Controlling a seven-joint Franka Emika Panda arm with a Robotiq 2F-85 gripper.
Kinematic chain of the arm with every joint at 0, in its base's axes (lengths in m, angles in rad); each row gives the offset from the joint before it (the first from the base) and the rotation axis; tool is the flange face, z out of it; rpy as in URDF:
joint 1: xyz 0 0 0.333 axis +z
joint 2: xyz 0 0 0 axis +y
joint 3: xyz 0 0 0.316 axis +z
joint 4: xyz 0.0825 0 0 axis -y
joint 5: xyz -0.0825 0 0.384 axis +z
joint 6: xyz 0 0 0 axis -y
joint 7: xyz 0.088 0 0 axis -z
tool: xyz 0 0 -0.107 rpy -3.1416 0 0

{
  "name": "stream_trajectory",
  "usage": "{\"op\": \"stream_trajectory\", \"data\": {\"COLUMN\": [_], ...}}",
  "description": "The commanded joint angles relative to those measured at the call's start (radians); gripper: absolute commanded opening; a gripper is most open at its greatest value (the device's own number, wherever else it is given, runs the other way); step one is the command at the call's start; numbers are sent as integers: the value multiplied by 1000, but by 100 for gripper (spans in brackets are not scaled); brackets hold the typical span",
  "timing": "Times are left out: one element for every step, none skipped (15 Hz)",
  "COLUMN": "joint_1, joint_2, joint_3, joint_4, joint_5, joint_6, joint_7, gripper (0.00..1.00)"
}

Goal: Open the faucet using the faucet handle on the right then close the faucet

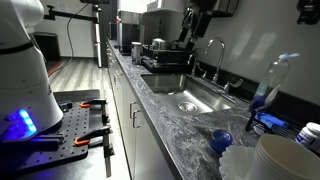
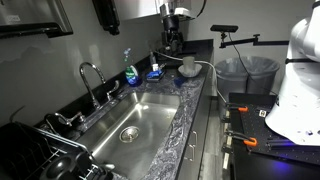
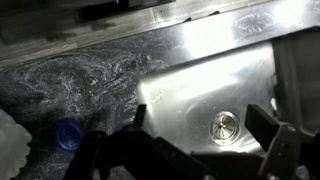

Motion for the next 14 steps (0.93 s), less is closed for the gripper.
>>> {"op": "stream_trajectory", "data": {"joint_1": [-3,-3,-3,-6,-6,-5,-7,-6,-7,-6,-6,-7,-7,-7], "joint_2": [36,42,51,64,73,82,90,97,75,82,87,90,90,90], "joint_3": [27,32,36,36,37,38,38,37,35,35,35,35,35,35], "joint_4": [36,33,33,39,41,41,40,42,18,19,20,22,23,24], "joint_5": [40,48,53,68,76,81,76,67,58,58,58,58,58,58], "joint_6": [108,149,192,222,256,296,335,361,328,348,356,357,358,358], "joint_7": [178,224,269,308,354,399,443,467,404,425,436,438,438,438], "gripper": [100,100,100,100,100,100,100,100,100,100,100,100,100,100]}}
